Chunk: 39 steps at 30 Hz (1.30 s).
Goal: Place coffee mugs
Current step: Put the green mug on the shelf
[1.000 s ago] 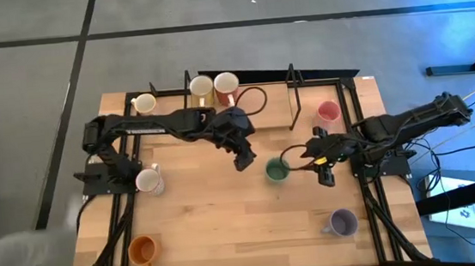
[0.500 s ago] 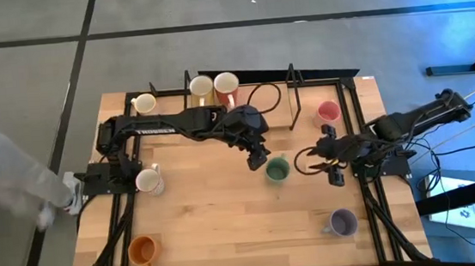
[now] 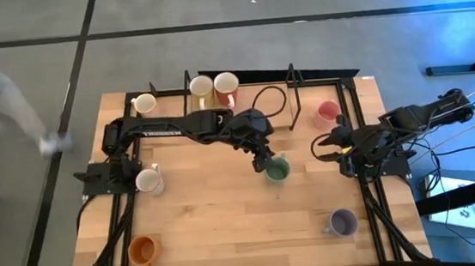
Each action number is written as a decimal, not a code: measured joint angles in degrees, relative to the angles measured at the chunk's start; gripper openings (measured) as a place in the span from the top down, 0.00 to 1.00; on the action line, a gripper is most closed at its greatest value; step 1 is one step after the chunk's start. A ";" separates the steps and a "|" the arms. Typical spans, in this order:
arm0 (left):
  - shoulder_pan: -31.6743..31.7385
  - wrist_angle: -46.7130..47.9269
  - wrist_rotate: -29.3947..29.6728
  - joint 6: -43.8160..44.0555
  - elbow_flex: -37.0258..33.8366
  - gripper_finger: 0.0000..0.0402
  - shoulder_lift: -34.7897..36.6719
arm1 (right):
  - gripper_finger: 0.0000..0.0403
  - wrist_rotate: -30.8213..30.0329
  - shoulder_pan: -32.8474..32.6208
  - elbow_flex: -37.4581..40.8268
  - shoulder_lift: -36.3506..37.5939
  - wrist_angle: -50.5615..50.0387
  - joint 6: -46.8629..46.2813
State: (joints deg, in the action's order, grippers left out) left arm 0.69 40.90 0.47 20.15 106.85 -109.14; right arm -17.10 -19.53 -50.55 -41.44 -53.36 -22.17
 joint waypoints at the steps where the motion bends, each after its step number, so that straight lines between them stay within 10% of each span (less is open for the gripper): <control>1: 0.00 0.18 -0.02 -0.18 0.89 0.44 -1.08 | 0.55 -0.36 0.00 0.35 0.79 0.11 -0.44; 14: -0.46 16.94 2.28 -2.94 22.96 0.44 -13.13 | 0.55 -0.31 0.04 3.88 4.97 1.17 -3.40; 39: 0.13 15.59 1.35 -7.24 20.09 0.44 -19.50 | 0.55 -1.98 0.04 3.88 4.82 0.94 -3.11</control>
State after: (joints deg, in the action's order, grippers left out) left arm 0.82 56.50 1.82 12.91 126.93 -128.64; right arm -19.08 -19.49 -46.68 -36.62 -52.42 -25.28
